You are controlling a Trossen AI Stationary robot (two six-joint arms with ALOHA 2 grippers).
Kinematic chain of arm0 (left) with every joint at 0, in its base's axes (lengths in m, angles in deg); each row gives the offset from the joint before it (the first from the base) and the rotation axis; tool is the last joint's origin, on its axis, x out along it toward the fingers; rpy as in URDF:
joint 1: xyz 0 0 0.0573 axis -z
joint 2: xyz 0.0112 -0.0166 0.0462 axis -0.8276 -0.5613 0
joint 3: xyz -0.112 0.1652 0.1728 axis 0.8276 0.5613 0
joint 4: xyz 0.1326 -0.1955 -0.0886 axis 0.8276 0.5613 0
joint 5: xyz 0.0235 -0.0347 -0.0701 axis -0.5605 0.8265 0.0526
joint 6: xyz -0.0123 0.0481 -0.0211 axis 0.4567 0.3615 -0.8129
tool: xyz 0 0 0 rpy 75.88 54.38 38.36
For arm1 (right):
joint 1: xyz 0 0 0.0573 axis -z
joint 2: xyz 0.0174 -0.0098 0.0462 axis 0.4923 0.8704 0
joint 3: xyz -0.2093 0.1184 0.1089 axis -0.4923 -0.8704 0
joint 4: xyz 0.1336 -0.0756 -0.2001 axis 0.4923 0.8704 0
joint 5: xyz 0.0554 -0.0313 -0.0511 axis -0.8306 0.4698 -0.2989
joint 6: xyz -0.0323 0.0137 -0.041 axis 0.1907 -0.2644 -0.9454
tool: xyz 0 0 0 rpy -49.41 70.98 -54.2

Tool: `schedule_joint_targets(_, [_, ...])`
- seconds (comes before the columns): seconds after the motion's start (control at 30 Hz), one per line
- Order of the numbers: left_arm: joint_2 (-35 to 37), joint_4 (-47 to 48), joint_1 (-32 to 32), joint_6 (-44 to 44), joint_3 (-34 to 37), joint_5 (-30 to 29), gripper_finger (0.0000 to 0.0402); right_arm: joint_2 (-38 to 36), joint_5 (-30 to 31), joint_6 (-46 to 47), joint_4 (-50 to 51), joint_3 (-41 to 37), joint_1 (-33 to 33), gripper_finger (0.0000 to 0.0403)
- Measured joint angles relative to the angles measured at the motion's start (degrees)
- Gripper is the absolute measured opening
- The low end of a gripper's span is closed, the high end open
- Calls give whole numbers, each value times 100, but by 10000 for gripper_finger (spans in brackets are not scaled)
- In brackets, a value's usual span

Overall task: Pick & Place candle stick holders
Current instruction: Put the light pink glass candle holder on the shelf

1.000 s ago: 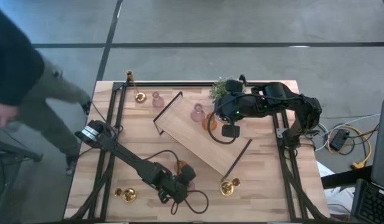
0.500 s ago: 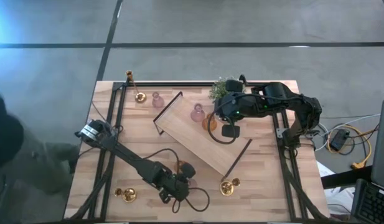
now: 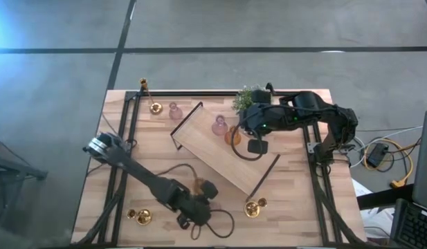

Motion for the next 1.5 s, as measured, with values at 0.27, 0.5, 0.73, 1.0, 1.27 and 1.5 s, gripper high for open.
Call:
schedule_joint_targets(0.27, [829, 312, 72, 320, -20, -1174, 37, -61, -700, 140, -36, 3, 2, 60])
schedule_joint_targets(0.5, [1231, 332, 134, 992, -78, -2206, 37, -18, -1850, 320, -425, 5, -2, 63])
schedule_joint_targets(0.73, [1291, 271, 260, 1720, -412, -2627, 37, 175, -2724, 277, -703, 3, -2, 65])
schedule_joint_targets(1.0, [1292, -7, 334, 2450, -566, -3350, 37, 544, -3757, 84, -1199, 0, -139, 67])
schedule_joint_targets(1.27, [1292, -385, 334, 2805, -568, -3363, 37, 668, -4176, -73, -1724, -2, -386, 105])
schedule_joint_targets(1.5, [1292, -870, 331, 3289, -568, -3232, 37, 839, -4016, -192, -1779, -2, -386, 143])
